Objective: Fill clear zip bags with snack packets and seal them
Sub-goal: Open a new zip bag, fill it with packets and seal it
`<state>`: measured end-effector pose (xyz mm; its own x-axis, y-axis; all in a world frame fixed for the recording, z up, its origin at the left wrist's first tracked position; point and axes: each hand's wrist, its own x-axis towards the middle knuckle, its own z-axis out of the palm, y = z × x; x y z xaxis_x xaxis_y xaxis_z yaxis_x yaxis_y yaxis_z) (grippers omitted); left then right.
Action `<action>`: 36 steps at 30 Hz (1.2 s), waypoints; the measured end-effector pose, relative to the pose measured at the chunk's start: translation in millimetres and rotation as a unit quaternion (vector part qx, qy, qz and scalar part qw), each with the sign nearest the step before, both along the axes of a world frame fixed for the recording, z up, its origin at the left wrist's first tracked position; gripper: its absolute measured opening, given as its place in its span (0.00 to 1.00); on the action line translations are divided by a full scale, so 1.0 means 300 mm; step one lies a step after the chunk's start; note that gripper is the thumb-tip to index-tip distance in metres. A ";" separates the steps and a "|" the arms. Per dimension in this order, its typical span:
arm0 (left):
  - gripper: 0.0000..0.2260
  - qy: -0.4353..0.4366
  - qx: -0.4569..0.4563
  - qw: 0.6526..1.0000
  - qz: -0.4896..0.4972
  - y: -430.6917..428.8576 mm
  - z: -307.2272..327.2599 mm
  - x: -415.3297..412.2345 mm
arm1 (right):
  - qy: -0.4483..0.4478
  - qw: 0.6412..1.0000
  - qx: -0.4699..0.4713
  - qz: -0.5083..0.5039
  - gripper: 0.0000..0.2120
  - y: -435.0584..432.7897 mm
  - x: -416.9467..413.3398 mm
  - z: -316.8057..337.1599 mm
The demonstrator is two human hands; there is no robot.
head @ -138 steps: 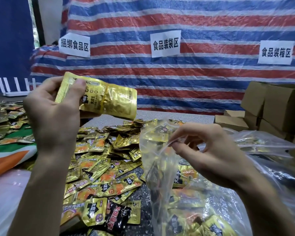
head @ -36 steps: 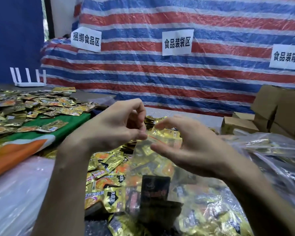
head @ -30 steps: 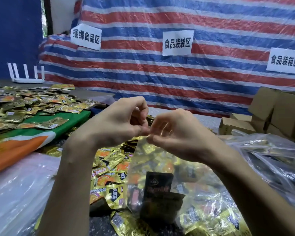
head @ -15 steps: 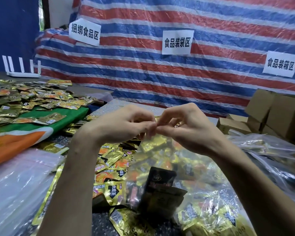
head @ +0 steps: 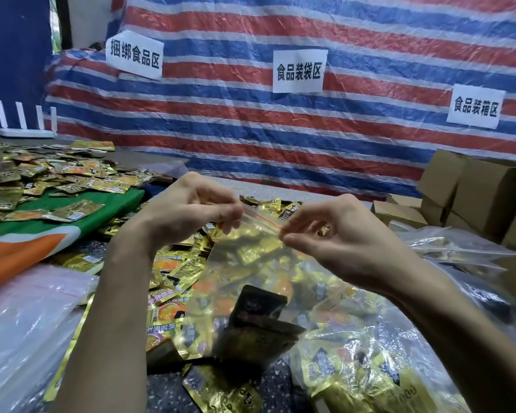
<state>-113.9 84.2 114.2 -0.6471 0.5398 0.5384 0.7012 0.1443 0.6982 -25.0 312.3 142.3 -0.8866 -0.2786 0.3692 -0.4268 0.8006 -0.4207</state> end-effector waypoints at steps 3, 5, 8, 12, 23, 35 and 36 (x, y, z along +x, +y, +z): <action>0.08 -0.007 -0.008 1.000 0.012 0.004 -0.011 -0.012 | -0.021 1.000 0.001 -0.012 0.03 0.032 0.010 -0.020; 0.08 -0.007 -0.012 1.000 0.017 0.015 -0.014 -0.014 | -0.025 1.000 0.003 -0.018 0.04 0.049 0.011 -0.028; 0.08 -0.007 -0.020 1.000 0.016 0.018 -0.013 -0.014 | -0.029 0.999 -0.004 -0.025 0.03 0.073 0.020 -0.033; 0.09 -0.012 -0.019 1.000 0.019 0.004 -0.017 -0.020 | -0.035 0.999 -0.014 -0.036 0.03 0.111 0.037 -0.041; 0.08 -0.017 -0.018 1.000 0.002 -0.003 -0.018 -0.020 | -0.057 0.997 -0.013 -0.054 0.05 0.204 0.082 -0.074; 0.09 0.010 -0.032 0.999 0.038 0.012 0.005 0.005 | -0.017 0.997 0.030 -0.070 0.10 0.253 0.124 -0.101; 0.09 0.013 -0.035 0.998 0.043 0.017 0.009 0.011 | -0.021 0.997 0.029 -0.072 0.11 0.256 0.128 -0.105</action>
